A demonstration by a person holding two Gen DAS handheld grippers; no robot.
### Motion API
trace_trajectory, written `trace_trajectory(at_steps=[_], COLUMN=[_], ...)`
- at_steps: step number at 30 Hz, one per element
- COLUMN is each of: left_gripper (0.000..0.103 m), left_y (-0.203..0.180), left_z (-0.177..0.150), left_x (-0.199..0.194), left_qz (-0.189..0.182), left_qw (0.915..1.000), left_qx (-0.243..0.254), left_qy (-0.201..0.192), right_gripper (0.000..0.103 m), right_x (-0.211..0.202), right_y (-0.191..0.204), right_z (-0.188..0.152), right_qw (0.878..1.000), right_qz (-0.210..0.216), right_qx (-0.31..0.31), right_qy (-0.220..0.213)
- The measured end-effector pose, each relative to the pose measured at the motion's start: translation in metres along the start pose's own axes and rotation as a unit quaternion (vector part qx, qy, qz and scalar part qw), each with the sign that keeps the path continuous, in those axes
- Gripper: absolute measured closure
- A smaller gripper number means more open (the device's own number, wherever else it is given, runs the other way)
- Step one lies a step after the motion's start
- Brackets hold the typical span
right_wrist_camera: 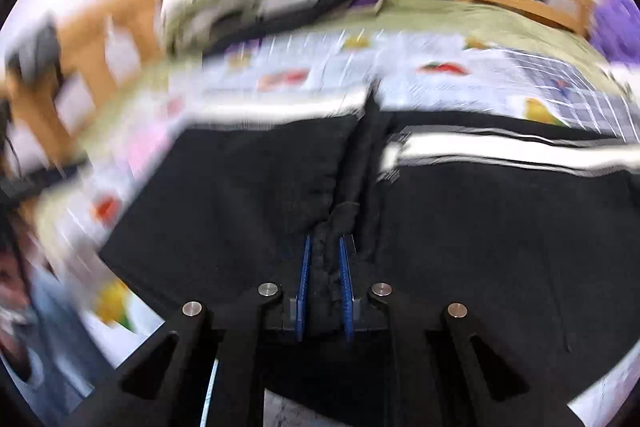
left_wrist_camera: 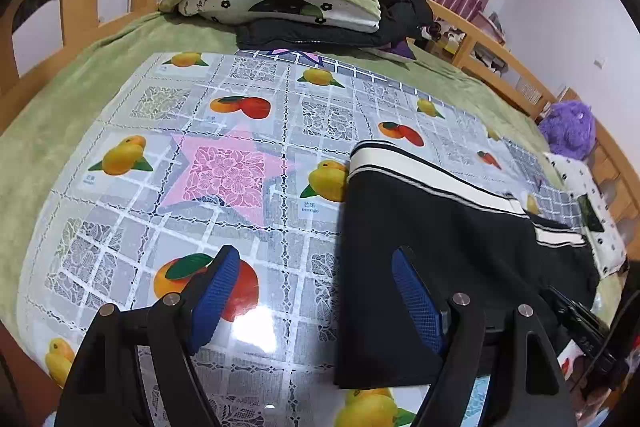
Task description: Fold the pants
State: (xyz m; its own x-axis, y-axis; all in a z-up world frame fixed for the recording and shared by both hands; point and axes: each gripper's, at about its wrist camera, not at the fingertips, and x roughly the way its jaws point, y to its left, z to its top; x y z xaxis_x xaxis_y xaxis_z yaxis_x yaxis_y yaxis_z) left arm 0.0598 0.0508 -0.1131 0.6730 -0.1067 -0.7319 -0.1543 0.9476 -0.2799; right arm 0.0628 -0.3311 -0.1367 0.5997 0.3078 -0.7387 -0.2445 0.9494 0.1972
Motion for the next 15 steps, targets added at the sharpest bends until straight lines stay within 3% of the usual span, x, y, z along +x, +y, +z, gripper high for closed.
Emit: trace_trajectory(at_steps=[3, 5, 7, 8, 9, 11, 15], left_gripper=[0.026, 0.026, 0.026, 0.026, 0.026, 0.026, 0.026], left_y=[0.002, 0.002, 0.004, 0.005, 0.007, 0.011, 0.013], left_z=[0.0, -0.001, -0.001, -0.001, -0.001, 0.0, -0.001], left_x=[0.002, 0.005, 0.005, 0.005, 0.005, 0.005, 0.013], left_qz=[-0.007, -0.009, -0.01, -0.01, -0.011, -0.013, -0.007], left_qw=[1.0, 0.9999, 0.9998, 0.9998, 0.9998, 0.9997, 0.9994], left_qx=[-0.003, -0.001, 0.001, -0.001, -0.004, -0.011, -0.017], left_qy=[0.006, 0.015, 0.019, 0.019, 0.017, 0.016, 0.029], right_gripper=[0.094, 0.092, 0.086, 0.077, 0.059, 0.044, 0.044], right_x=[-0.011, 0.01, 0.01, 0.006, 0.001, -0.006, 0.023], right_y=[-0.011, -0.012, -0.004, -0.002, -0.001, -0.007, -0.017], right_z=[-0.01, -0.026, -0.03, -0.027, -0.025, -0.017, 0.011], right_qw=[1.0, 0.997, 0.998, 0.998, 0.999, 1.0, 0.998], right_qz=[-0.008, -0.007, -0.025, -0.025, -0.018, -0.006, -0.037], right_qx=[0.02, 0.025, 0.0, -0.011, -0.015, 0.011, 0.02], right_qy=[0.008, 0.068, 0.059, 0.049, 0.037, 0.005, 0.036])
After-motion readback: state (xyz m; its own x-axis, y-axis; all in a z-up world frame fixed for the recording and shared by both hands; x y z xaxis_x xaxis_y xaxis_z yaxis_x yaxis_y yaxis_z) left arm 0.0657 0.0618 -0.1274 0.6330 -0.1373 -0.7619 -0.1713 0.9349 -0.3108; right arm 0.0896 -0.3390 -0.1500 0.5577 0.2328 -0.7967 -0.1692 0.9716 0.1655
